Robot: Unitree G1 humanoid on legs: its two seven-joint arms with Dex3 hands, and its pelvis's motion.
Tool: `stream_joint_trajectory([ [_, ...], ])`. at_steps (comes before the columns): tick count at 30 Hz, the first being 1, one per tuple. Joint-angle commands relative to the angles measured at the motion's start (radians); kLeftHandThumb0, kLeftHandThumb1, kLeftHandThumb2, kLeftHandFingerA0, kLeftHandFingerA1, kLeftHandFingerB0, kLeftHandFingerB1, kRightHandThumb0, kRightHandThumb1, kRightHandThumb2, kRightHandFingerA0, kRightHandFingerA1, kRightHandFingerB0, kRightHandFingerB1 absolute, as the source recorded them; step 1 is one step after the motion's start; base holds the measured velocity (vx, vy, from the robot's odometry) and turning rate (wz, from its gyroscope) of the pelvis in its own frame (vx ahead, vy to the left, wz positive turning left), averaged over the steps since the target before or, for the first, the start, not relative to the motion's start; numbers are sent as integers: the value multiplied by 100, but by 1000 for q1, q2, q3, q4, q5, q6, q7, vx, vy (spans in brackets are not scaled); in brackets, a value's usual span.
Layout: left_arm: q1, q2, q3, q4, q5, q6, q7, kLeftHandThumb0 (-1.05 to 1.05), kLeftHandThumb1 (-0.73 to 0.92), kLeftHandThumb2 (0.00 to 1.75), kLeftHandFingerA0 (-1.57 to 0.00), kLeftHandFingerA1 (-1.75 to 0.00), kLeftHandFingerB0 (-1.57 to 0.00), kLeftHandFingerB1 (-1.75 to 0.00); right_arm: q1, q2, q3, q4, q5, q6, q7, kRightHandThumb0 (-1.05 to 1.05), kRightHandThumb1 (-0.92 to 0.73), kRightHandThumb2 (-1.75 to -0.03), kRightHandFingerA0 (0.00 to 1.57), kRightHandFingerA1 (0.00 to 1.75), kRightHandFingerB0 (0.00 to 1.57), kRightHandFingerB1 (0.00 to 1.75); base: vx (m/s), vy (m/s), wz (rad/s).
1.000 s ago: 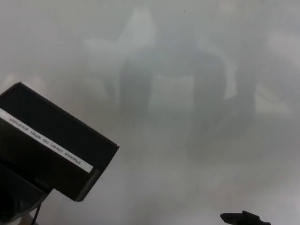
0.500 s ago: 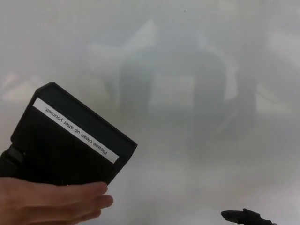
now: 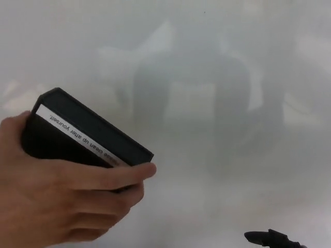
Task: A magnetic marker holder is on the left hand side of the white board, the robot put the index and middle finger into the opening of the container and pull off the magnetic holder and hand it to a human on the left hand side.
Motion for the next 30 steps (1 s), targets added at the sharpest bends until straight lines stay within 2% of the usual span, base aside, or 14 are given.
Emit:
stream_joint_trajectory([
  [1,-11,23,-9,14,-10,-31,-32,-89,41,56,-25,-34,-12,-40,-7,-15,-6,-3,8,2,-4,-50,-75,-63,81,57,71,44,0,0,0],
  [2,-3,22,-5,5,3,-52,-20,-86,38,82,-23,-42,-14,-46,-5,-16,-5,-4,5,-3,-7,-49,-76,-63,79,56,71,45,0,0,0],
  [5,9,15,-3,-8,6,-69,-11,-85,39,82,-22,-43,-13,-46,-4,-16,-6,-3,8,-6,-2,-49,-76,-63,79,57,71,45,0,0,0],
  [6,10,19,-6,-7,14,-81,-25,-88,48,56,-30,-33,-12,-38,-5,-17,-4,-4,5,-6,-5,-51,-76,-63,80,57,72,45,0,0,0],
  [10,34,12,-11,-8,-4,-73,-27,-83,37,82,-23,-43,-8,-42,2,-22,4,-2,-4,-12,-10,-51,-76,-63,79,58,72,45,0,0,0],
  [12,41,13,-20,1,-17,-56,-41,-81,35,81,-21,-42,-8,-41,9,-24,6,-3,-6,-12,-14,-52,-76,-63,79,56,72,45,0,0,0],
  [13,52,12,-24,1,-15,-56,-48,-86,39,54,-29,-35,-9,-37,18,-25,8,-3,-8,-13,-16,-51,-75,-63,79,56,72,45,0,0,0],
  [17,110,13,-36,-8,-21,-41,-54,-85,39,54,-29,-37,-13,-39,64,-25,17,-5,-14,-34,-22,-51,-75,-63,82,59,72,45,0,0,0],
  [19,145,22,-51,-3,19,-71,-59,-77,32,78,-17,-41,-8,-42,91,-36,36,-9,-41,-41,-52,-51,-76,-63,83,61,73,45,0,0,0],
  [21,147,40,-62,26,25,-51,-59,-83,35,53,-19,-33,-9,-37,98,-40,39,-10,-41,-41,-53,-51,-76,-63,83,61,73,45,0,0,0],
  [22,131,80,-76,109,137,-129,-7,-33,35,87,-2,-47,-7,-48,100,-41,34,-13,-30,-41,-43,-52,-76,-63,81,57,72,44,0,0,0],
  [23,126,92,-80,133,168,-153,8,-33,35,87,-2,-47,-7,-48,101,-41,32,-14,-26,-41,-40,-52,-76,-63,81,57,72,44,0,0,0],
  [25,154,73,-65,157,272,-272,156,-21,68,60,-31,-40,-44,-34,102,-40,36,-16,-28,-40,-36,-52,-76,-63,80,58,71,44,0,0,0],
  [30,201,35,-69,168,411,-384,377,-19,68,60,-51,-44,-51,-37,104,-37,36,-17,-21,-44,-23,-53,-75,-63,78,55,71,44,0,0,0],
])
